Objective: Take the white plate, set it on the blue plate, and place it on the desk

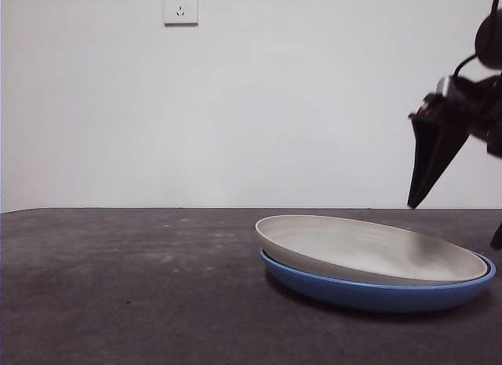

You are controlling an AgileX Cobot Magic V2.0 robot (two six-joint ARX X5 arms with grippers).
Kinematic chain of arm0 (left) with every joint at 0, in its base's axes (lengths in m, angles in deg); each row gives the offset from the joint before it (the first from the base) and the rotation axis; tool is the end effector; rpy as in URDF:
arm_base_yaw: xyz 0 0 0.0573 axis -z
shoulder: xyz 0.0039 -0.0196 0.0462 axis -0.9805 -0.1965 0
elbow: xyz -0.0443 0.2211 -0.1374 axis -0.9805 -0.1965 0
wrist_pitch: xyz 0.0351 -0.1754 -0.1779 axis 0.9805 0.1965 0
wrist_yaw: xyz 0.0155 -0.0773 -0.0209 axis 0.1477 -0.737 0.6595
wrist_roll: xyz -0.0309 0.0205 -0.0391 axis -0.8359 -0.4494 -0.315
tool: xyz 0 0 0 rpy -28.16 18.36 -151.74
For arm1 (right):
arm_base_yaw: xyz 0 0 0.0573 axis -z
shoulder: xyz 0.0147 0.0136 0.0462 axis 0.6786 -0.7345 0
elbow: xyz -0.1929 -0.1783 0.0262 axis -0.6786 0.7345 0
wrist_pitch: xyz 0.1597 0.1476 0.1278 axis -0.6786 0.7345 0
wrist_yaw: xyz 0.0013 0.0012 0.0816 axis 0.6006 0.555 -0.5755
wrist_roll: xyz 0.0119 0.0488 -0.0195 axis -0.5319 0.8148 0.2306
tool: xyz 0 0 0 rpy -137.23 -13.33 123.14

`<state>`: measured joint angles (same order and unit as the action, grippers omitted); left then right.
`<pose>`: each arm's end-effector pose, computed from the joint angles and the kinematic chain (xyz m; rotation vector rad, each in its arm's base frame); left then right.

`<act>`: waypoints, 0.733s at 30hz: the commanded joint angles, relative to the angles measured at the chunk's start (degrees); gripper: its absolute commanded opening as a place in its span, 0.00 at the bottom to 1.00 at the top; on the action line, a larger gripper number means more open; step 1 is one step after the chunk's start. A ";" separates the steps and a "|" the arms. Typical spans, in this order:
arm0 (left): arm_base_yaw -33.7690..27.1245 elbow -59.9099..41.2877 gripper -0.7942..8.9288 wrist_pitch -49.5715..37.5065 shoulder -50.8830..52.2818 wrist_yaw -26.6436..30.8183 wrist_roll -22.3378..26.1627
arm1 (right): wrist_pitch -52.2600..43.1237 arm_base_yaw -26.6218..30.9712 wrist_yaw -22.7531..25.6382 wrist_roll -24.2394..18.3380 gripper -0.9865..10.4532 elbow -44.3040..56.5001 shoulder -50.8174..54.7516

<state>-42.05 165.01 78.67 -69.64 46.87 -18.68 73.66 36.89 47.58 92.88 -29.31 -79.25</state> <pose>0.0377 -0.0394 0.4114 0.0787 0.5802 -0.9292 0.2659 0.0400 0.1949 0.3532 1.2356 0.3895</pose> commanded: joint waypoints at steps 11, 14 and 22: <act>0.37 0.68 0.79 -0.74 -0.20 -0.11 -0.26 | -3.65 -0.04 -1.95 -0.37 0.34 -0.37 -7.74; 0.37 0.68 0.79 -0.98 -0.20 -0.09 -0.26 | -3.48 -0.02 -0.44 -0.37 0.19 -0.37 -8.37; 0.35 0.68 0.79 -1.05 -0.20 -0.09 -0.26 | -3.28 0.04 1.07 0.28 0.09 -0.39 -8.52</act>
<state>-42.05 165.01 78.25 -69.64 46.87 -18.79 70.49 37.15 48.19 92.92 -29.31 -86.79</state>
